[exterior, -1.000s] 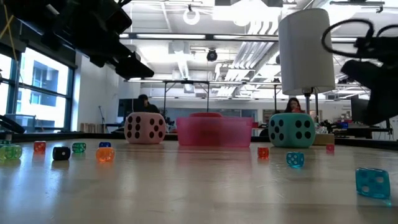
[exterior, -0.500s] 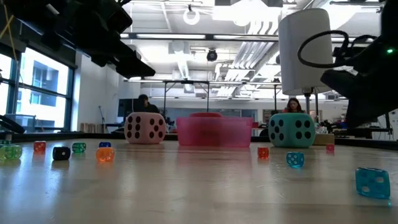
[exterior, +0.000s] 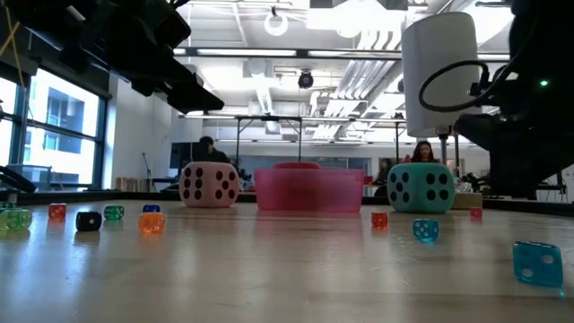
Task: Pick & Place Dice
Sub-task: Put the right small red dice into the bin
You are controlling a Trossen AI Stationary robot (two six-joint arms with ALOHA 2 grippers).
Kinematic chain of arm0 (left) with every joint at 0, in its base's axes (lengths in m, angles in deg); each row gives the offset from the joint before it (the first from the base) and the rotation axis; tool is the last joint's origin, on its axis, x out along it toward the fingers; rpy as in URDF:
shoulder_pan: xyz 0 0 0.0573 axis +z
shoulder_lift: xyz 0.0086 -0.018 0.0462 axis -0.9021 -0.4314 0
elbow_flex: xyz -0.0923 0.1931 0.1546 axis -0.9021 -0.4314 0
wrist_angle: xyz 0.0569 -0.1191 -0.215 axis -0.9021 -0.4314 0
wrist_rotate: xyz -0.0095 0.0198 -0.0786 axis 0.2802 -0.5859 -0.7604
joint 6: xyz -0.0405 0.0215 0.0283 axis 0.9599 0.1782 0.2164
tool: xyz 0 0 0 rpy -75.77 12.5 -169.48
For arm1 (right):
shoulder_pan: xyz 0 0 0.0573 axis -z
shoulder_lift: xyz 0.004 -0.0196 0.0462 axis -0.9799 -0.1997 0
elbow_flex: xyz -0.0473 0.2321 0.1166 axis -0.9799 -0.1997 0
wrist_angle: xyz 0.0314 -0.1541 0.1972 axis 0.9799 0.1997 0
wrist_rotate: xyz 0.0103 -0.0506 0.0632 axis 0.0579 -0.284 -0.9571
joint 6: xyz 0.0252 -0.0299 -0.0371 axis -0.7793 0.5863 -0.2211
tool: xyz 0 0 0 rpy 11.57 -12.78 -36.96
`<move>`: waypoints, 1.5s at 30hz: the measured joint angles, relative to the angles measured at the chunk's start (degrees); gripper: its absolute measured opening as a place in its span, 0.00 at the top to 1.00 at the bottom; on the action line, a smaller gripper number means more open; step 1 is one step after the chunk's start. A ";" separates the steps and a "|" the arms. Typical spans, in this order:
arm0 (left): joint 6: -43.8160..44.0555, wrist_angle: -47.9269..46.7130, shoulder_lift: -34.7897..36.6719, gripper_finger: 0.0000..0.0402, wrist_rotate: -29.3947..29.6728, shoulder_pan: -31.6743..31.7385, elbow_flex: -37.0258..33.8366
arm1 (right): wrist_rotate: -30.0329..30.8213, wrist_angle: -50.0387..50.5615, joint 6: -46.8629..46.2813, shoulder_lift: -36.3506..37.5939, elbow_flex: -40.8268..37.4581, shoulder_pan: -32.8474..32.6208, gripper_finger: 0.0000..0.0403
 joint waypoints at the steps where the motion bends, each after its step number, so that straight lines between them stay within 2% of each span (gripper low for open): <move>1: 0.00 0.00 0.00 0.00 0.00 0.00 0.00 | -0.94 0.02 0.00 0.00 0.00 0.49 0.59; 7: 0.00 -0.02 0.00 0.00 -0.02 0.00 0.00 | -1.95 -1.04 2.54 0.00 0.00 4.04 0.60; 17: -0.02 -0.02 0.00 0.00 -0.02 0.00 0.00 | -1.32 -6.38 11.84 0.00 0.00 10.12 0.60; 28: -0.04 -0.09 0.00 0.00 -0.04 0.00 0.00 | -0.81 -7.41 12.07 0.00 -1.01 12.98 0.60; 45: -0.04 -0.25 0.00 0.00 -0.04 0.00 0.00 | 1.38 -18.17 12.08 0.10 -8.49 13.86 0.60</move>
